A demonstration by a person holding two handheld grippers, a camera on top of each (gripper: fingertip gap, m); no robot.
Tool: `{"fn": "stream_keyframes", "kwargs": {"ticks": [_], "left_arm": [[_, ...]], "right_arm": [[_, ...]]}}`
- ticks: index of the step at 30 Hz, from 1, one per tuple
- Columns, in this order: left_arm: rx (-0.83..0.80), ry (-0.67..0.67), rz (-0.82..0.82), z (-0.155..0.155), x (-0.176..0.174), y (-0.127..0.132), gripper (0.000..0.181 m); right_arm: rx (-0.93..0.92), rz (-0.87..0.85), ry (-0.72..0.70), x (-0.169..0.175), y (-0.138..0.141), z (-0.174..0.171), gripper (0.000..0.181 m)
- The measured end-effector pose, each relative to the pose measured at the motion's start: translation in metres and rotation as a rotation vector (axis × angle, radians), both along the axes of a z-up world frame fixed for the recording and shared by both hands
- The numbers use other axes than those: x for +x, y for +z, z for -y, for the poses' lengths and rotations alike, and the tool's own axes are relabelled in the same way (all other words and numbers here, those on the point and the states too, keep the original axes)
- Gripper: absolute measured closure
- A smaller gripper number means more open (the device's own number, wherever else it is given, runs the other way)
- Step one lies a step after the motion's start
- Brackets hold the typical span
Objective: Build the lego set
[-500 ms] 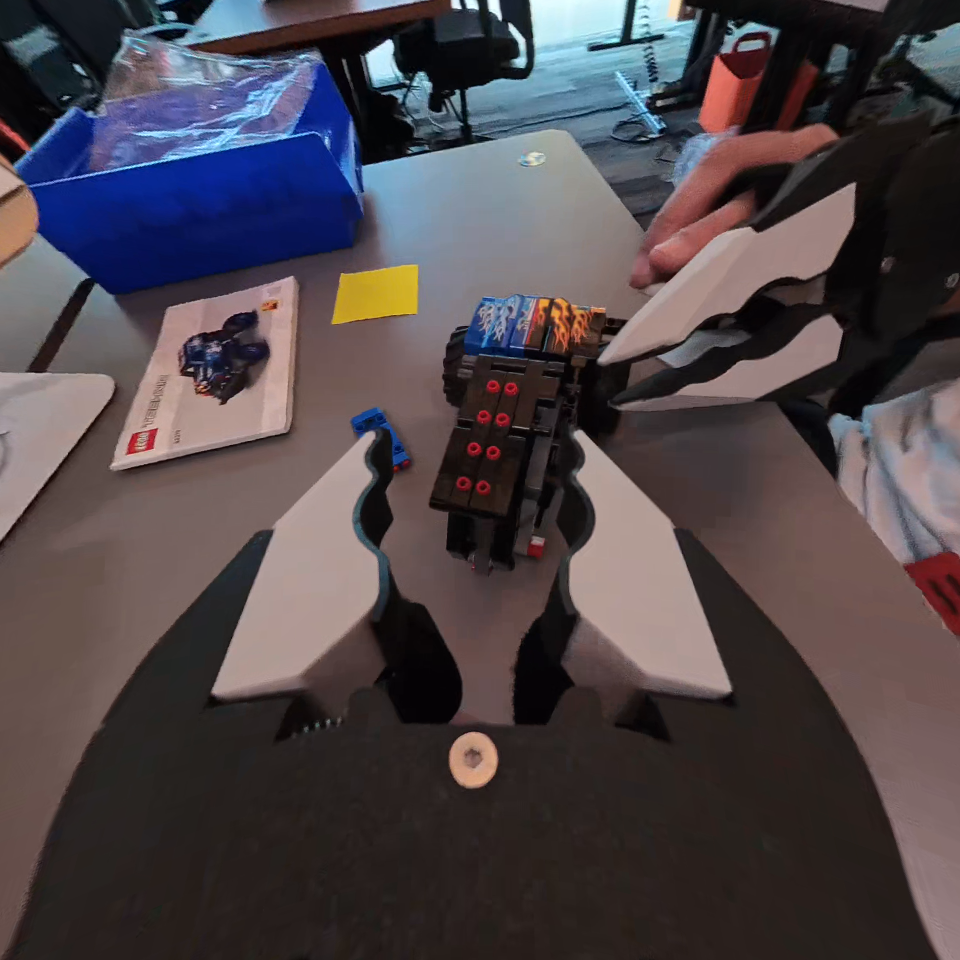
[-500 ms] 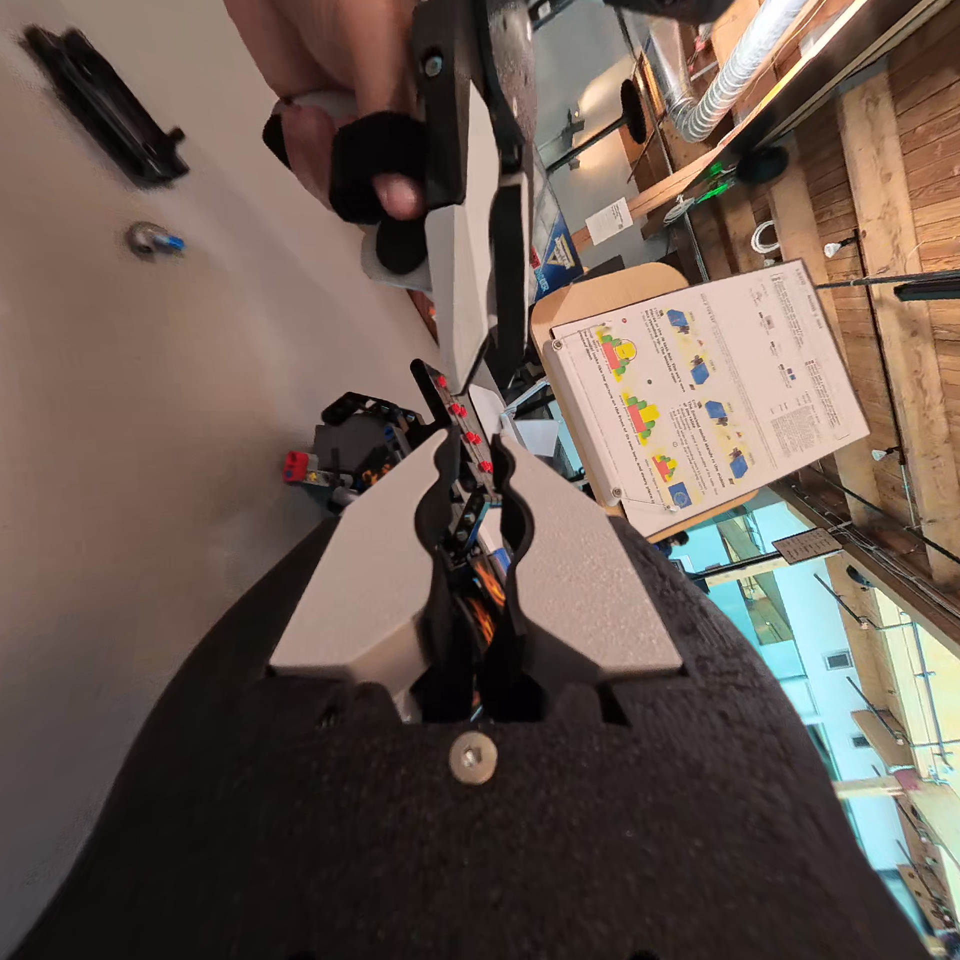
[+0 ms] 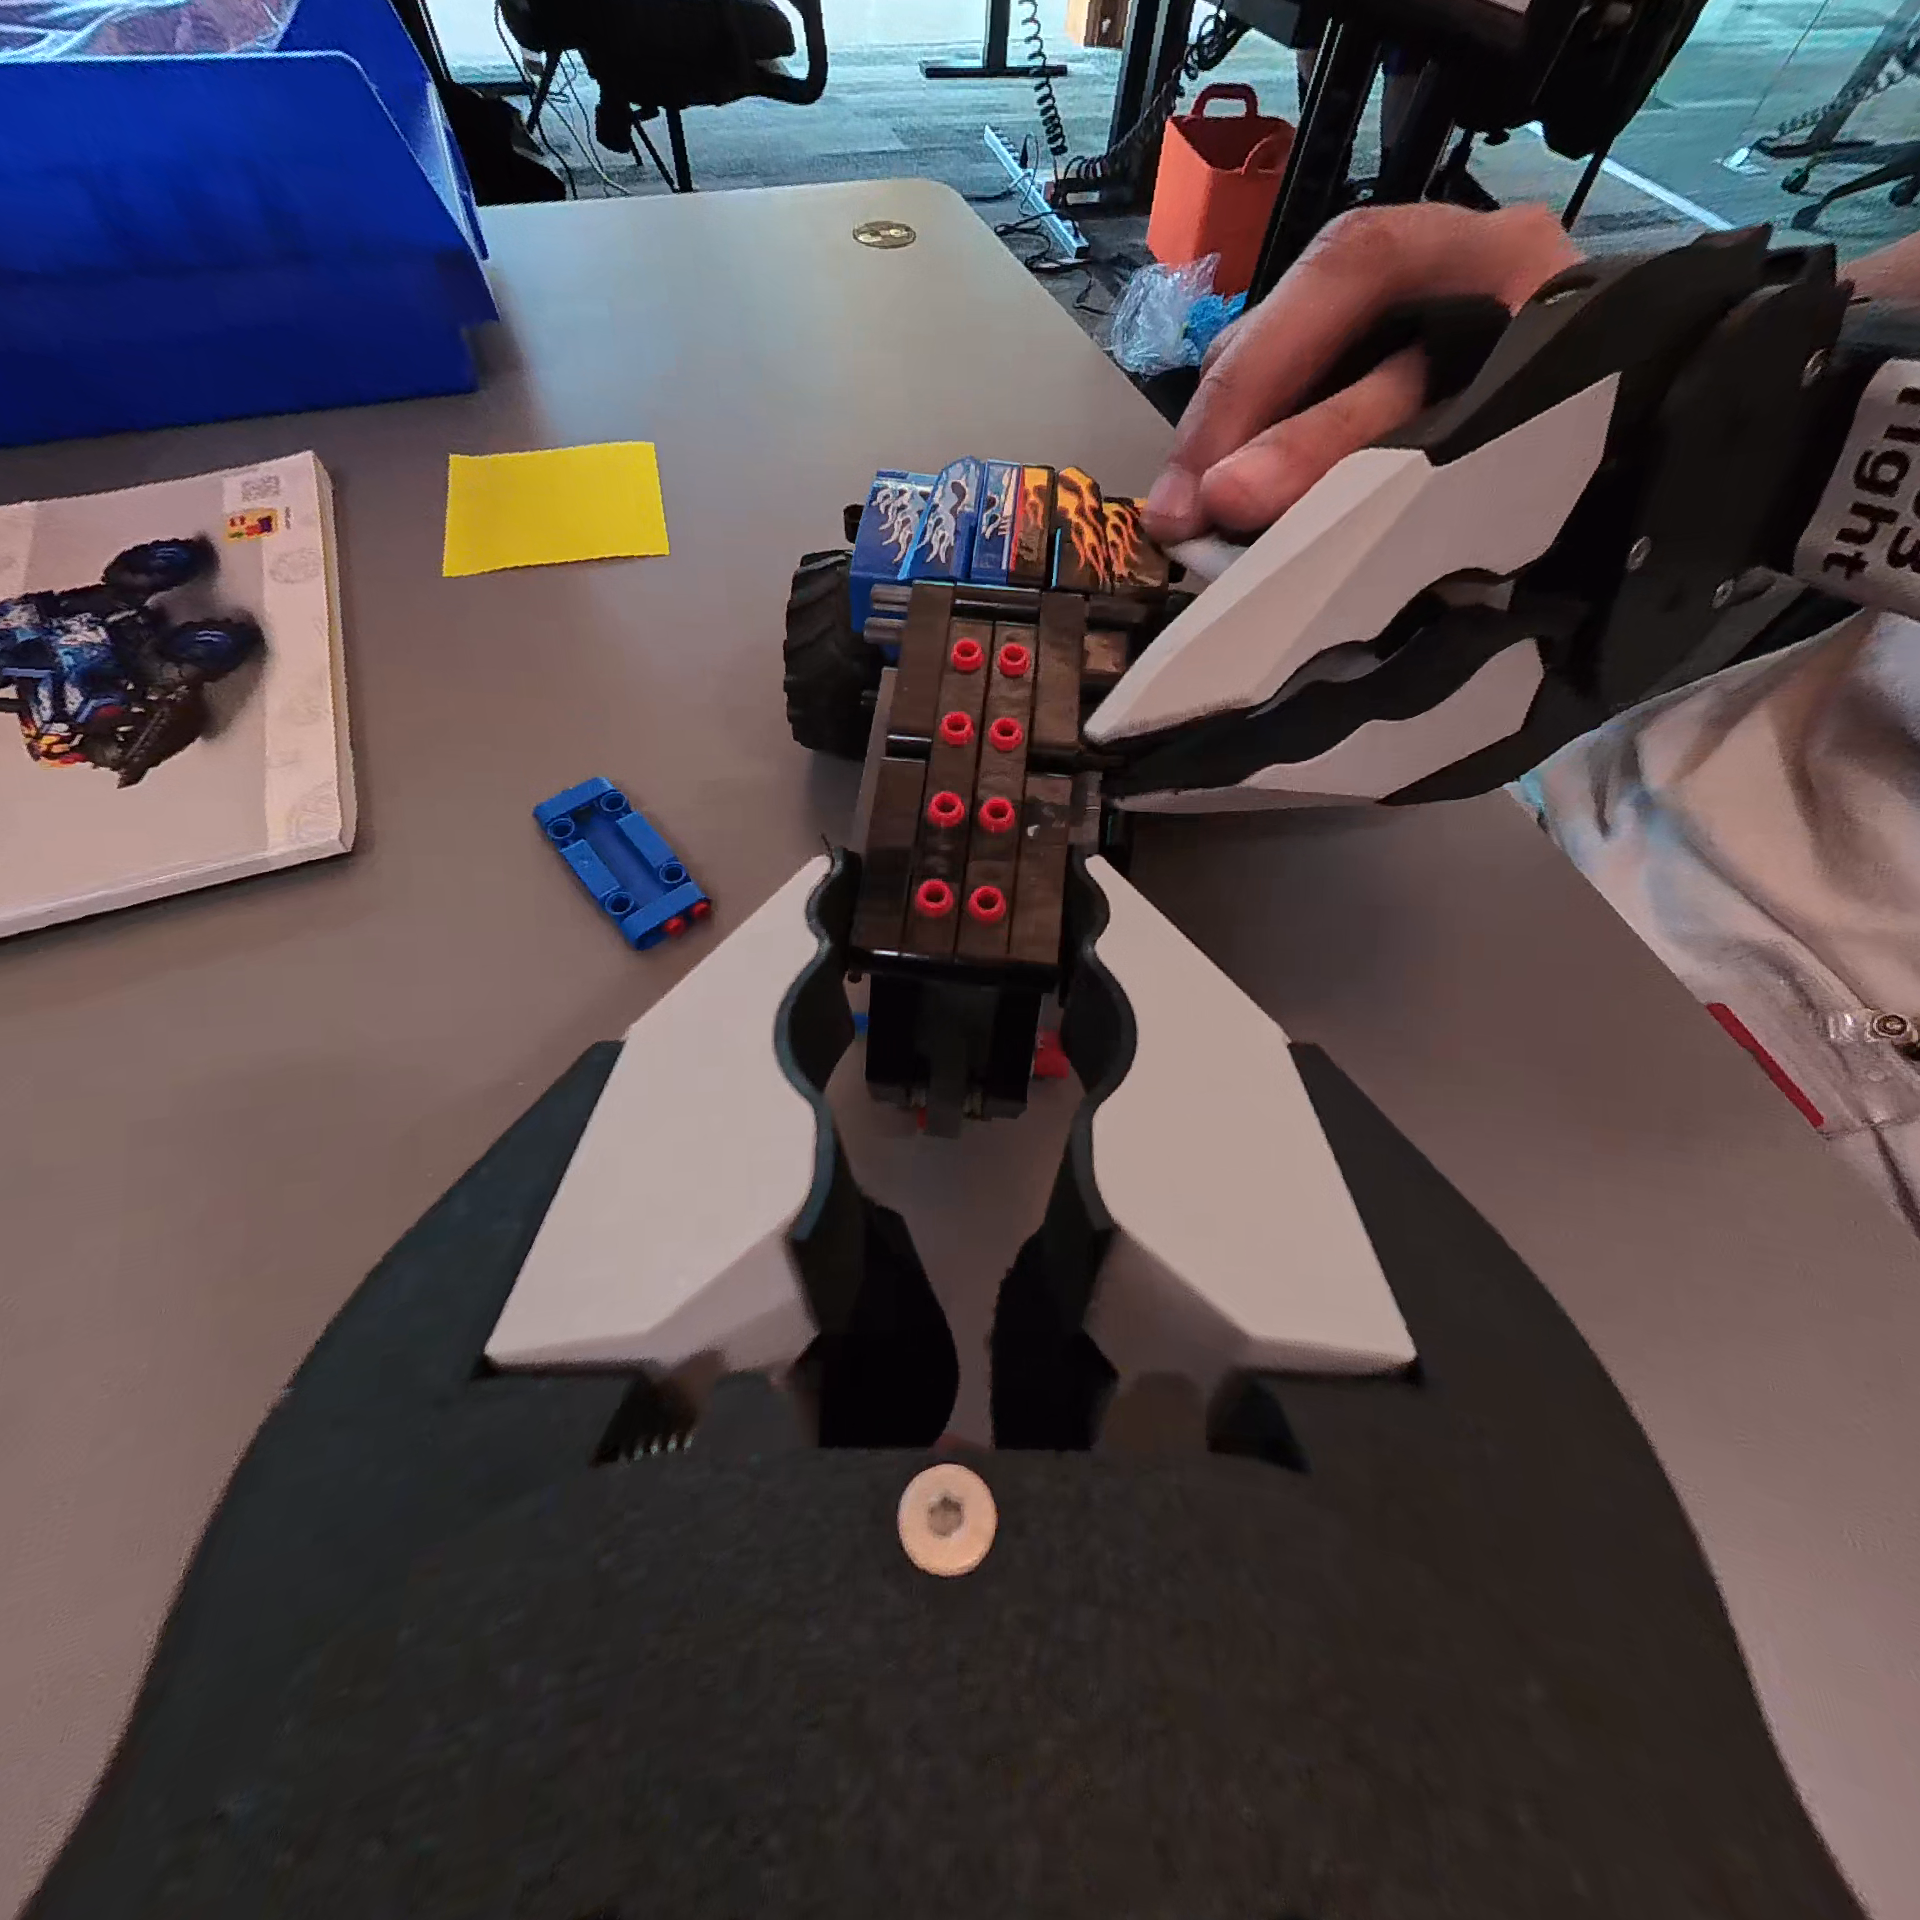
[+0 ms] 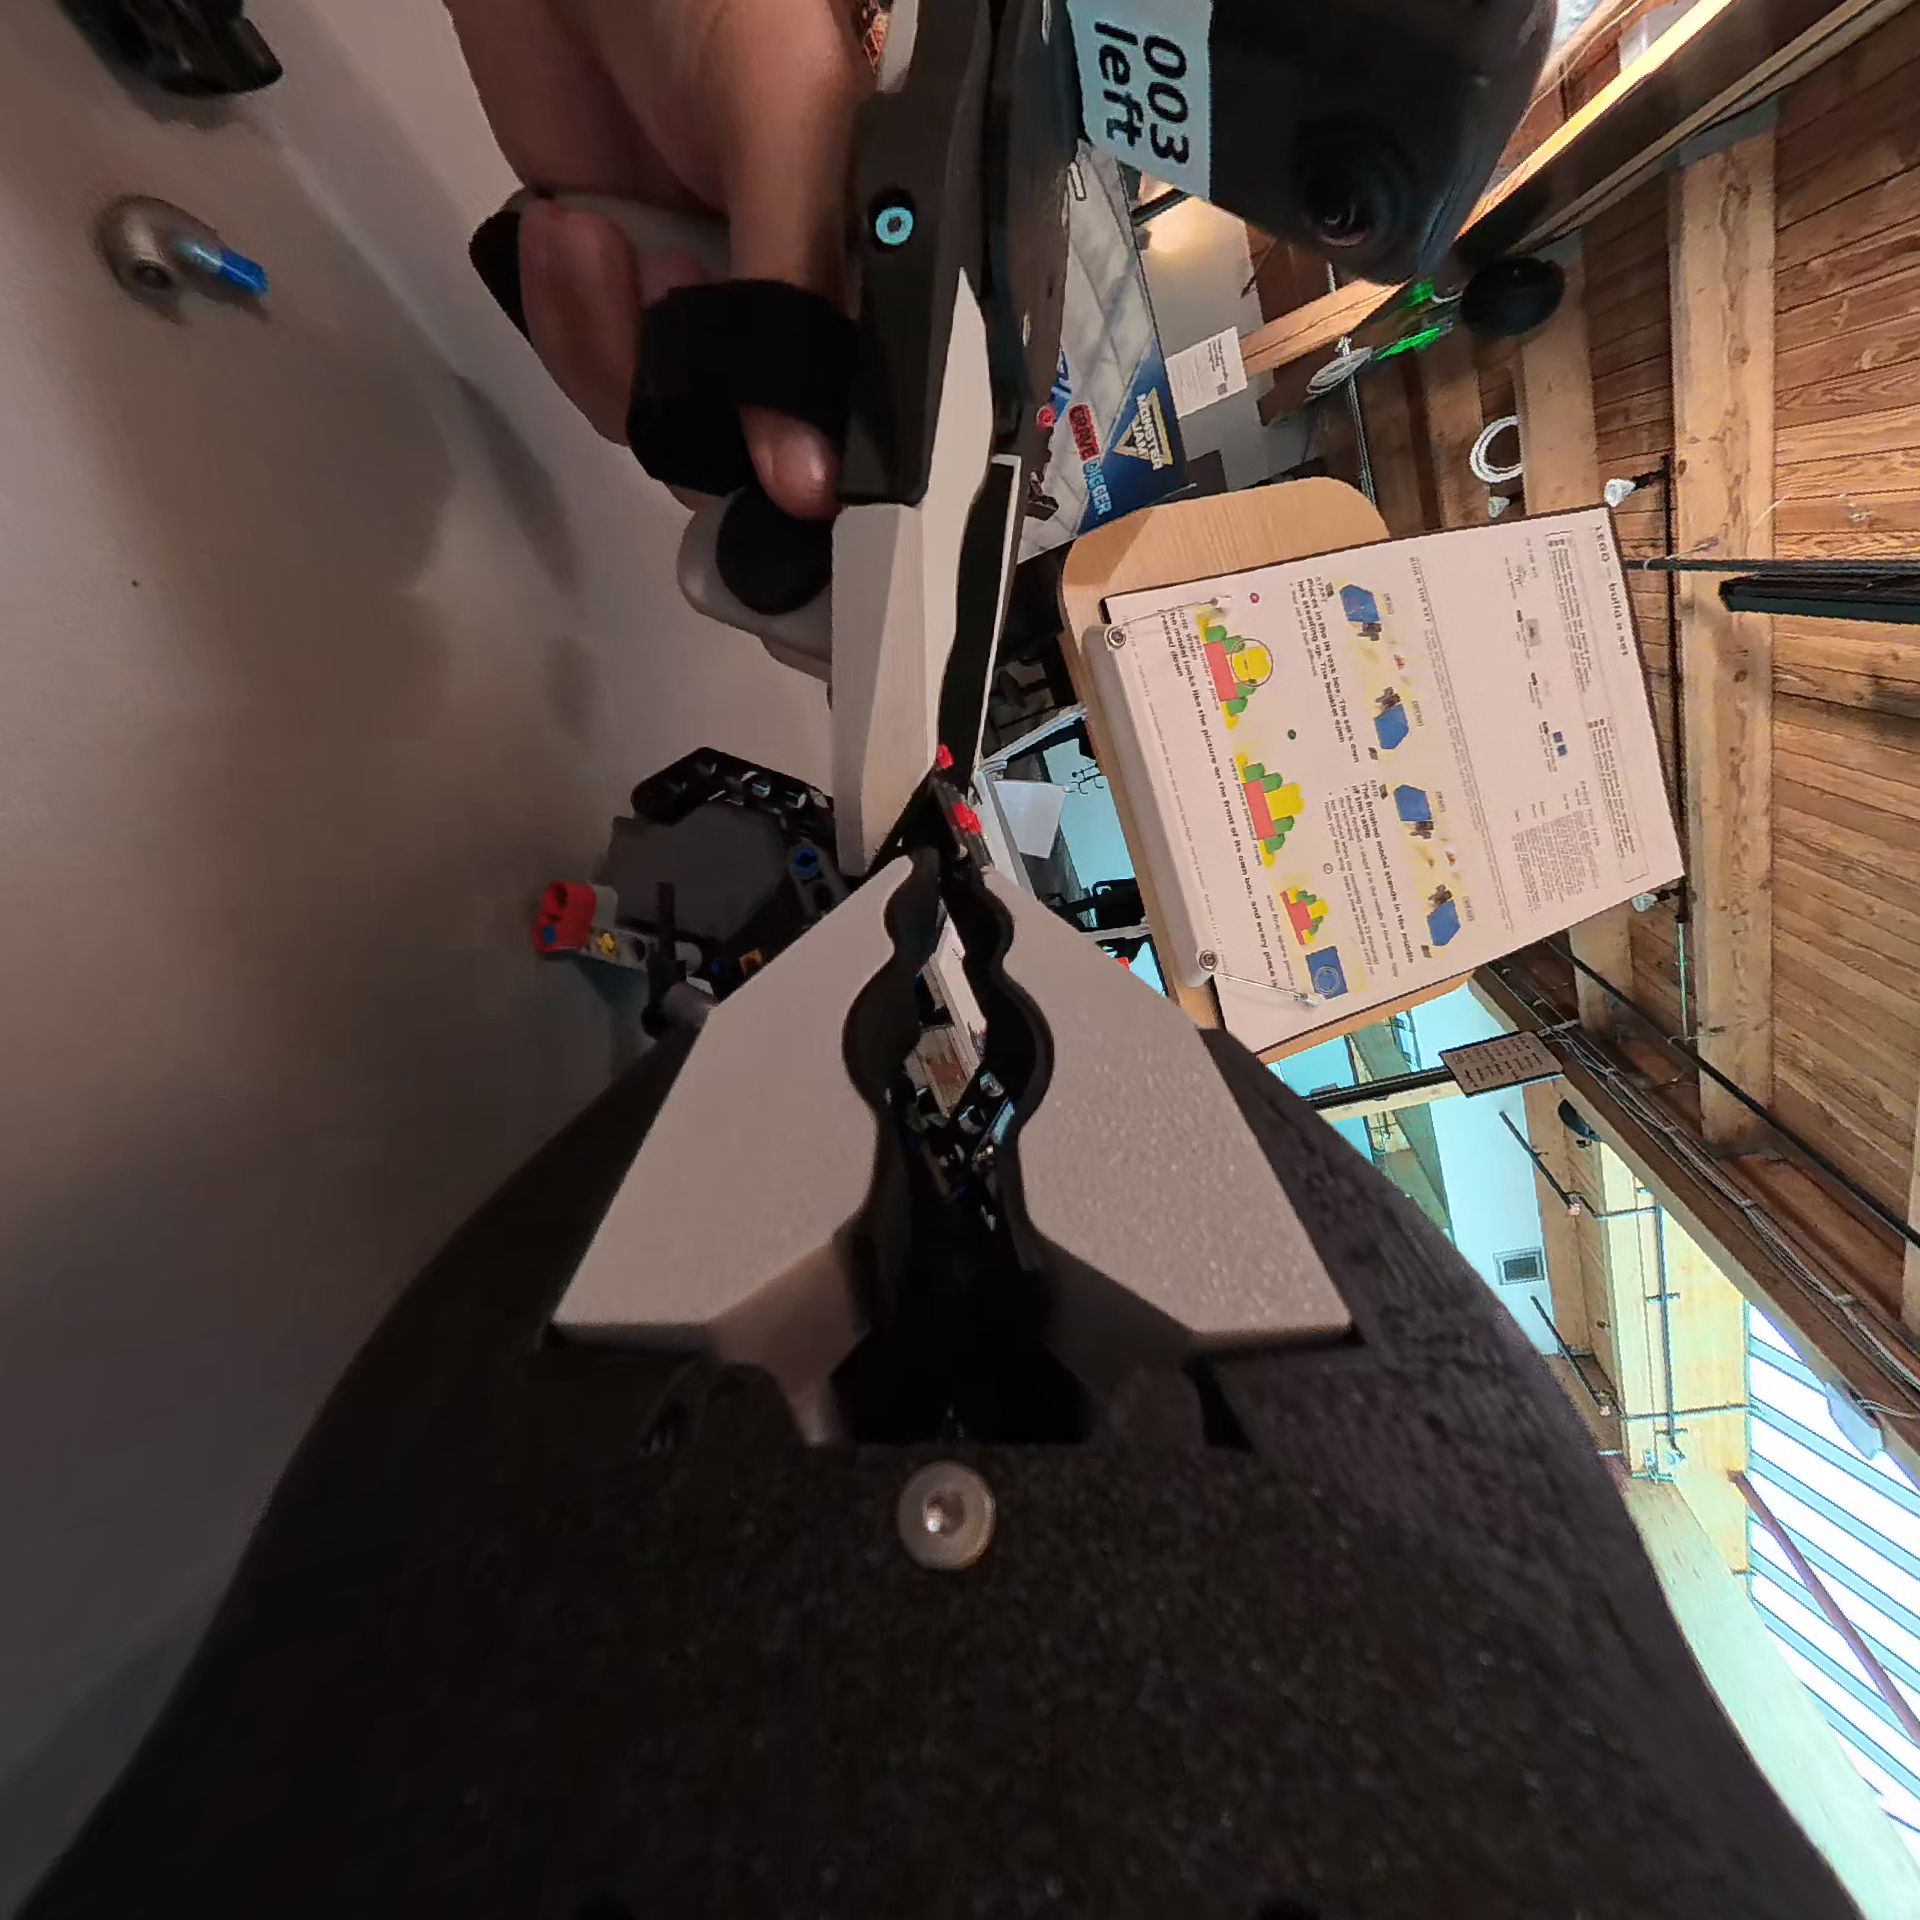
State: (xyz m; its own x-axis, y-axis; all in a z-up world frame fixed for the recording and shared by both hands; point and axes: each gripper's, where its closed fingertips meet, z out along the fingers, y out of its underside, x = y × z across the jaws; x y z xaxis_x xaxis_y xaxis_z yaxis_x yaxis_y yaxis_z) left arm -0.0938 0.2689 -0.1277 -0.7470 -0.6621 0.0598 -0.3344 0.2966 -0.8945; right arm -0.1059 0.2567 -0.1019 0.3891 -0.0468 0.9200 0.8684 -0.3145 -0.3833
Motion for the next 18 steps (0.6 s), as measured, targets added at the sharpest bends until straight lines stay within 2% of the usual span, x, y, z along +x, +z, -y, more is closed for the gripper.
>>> {"fn": "stream_keyframes", "kwargs": {"ticks": [10,13,17,18], "left_arm": [[-0.015,0.036,0.004,-0.001,0.006,0.0,0.144],[-0.035,0.087,0.008,-0.013,0.011,0.0,0.144],[-0.036,0.097,0.011,-0.019,0.009,0.0,0.144],[-0.031,0.1,0.016,-0.018,0.009,0.0,0.144]], "right_arm": [[0.042,0.023,-0.029,0.003,0.002,0.004,0.181],[0.079,-0.013,0.026,-0.012,0.011,0.007,0.181],[0.034,-0.132,-0.09,0.01,0.008,0.007,0.181],[0.046,-0.16,-0.07,0.01,0.01,0.008,0.181]]}}
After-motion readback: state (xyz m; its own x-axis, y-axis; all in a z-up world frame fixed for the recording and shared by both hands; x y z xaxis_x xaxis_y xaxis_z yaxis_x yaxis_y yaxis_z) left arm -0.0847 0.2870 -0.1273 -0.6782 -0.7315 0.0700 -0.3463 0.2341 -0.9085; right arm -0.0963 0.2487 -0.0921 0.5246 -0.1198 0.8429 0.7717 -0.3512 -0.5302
